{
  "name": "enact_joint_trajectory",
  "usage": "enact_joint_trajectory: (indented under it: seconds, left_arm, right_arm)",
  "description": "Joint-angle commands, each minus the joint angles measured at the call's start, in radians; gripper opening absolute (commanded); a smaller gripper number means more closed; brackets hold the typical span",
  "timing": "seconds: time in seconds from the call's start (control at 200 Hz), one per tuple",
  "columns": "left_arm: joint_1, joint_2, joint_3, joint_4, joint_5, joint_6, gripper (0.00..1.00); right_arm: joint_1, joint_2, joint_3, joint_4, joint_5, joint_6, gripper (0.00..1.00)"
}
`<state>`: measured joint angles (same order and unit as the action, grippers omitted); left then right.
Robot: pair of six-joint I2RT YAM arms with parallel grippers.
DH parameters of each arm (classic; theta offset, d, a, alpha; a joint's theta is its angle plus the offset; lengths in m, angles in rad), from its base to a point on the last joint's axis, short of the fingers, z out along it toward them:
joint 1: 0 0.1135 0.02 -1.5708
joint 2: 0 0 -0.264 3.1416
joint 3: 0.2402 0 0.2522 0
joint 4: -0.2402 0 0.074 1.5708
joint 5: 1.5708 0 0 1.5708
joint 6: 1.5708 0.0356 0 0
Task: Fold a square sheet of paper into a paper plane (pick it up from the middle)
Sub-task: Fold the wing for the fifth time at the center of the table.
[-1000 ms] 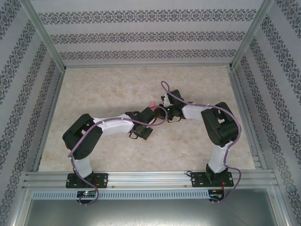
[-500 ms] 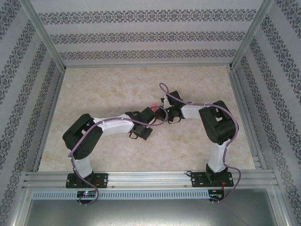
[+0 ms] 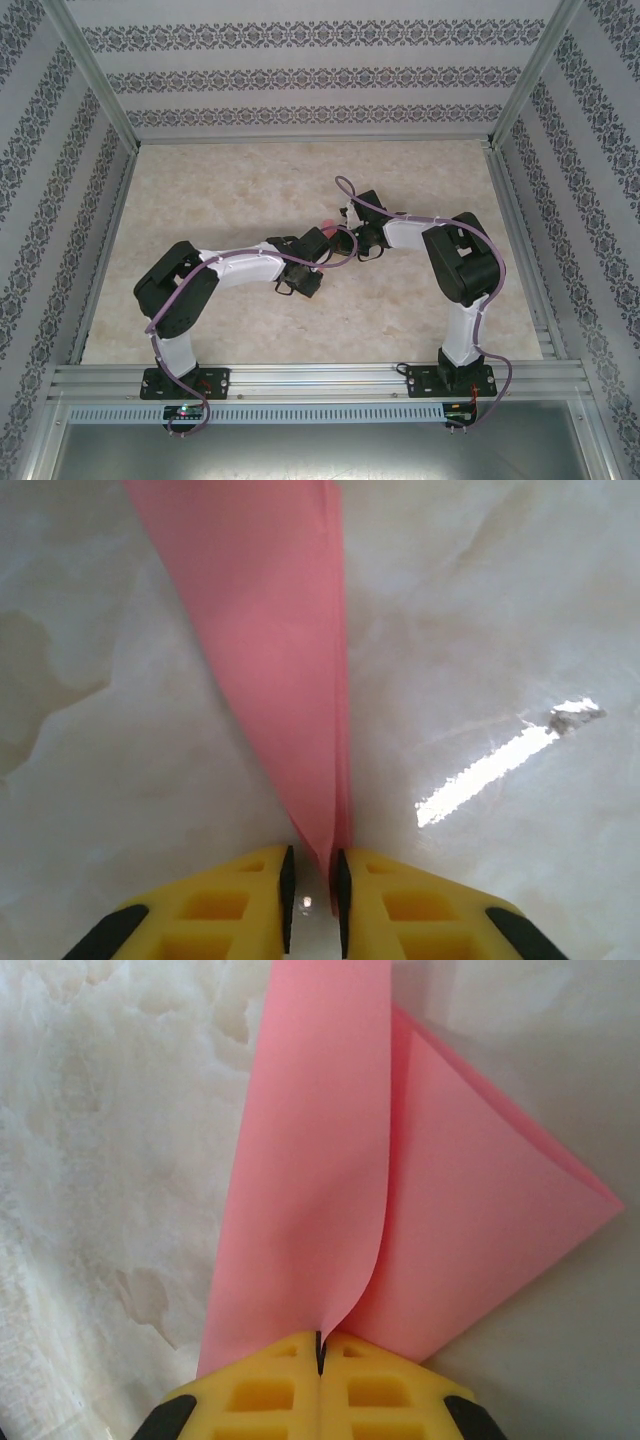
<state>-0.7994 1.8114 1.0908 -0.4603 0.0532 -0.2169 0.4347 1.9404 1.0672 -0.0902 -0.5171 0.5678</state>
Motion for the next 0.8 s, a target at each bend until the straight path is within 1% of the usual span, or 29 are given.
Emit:
enact_joint_trajectory:
  seconds: [0.0,0.085,0.2,0.32,0.39,0.545,0.674,0.794]
  left_arm:
    - [-0.008,-0.062,0.011,-0.046,0.069,-0.006,0.26]
    - [-0.006,-0.106,0.016,-0.042,0.115,-0.020,0.30]
    - [0.006,-0.158,0.016,-0.022,0.179,-0.042,0.31]
    - [0.047,-0.184,-0.004,0.050,0.253,-0.095,0.31]
    - [0.079,-0.173,-0.015,0.110,0.301,-0.131,0.30]
    - [0.127,-0.127,-0.028,0.232,0.350,-0.193,0.24]
    - [0.169,-0.068,-0.054,0.317,0.427,-0.245,0.21]
    - [0.191,-0.042,-0.093,0.391,0.465,-0.283,0.20]
  right_arm:
    - [-0.001,0.049,0.002,-0.076,0.101,-0.038,0.02]
    - [-0.001,0.055,0.001,-0.078,0.103,-0.039,0.02]
    - [0.002,0.058,0.000,-0.077,0.103,-0.039,0.01]
    - [0.002,0.060,-0.004,-0.072,0.100,-0.039,0.01]
    - [0.002,0.058,-0.010,-0.069,0.097,-0.039,0.01]
    - [0.001,0.054,-0.025,-0.057,0.089,-0.034,0.01]
    - [0.001,0.051,-0.033,-0.047,0.085,-0.029,0.01]
    - [0.001,0.052,-0.036,-0.043,0.083,-0.026,0.01]
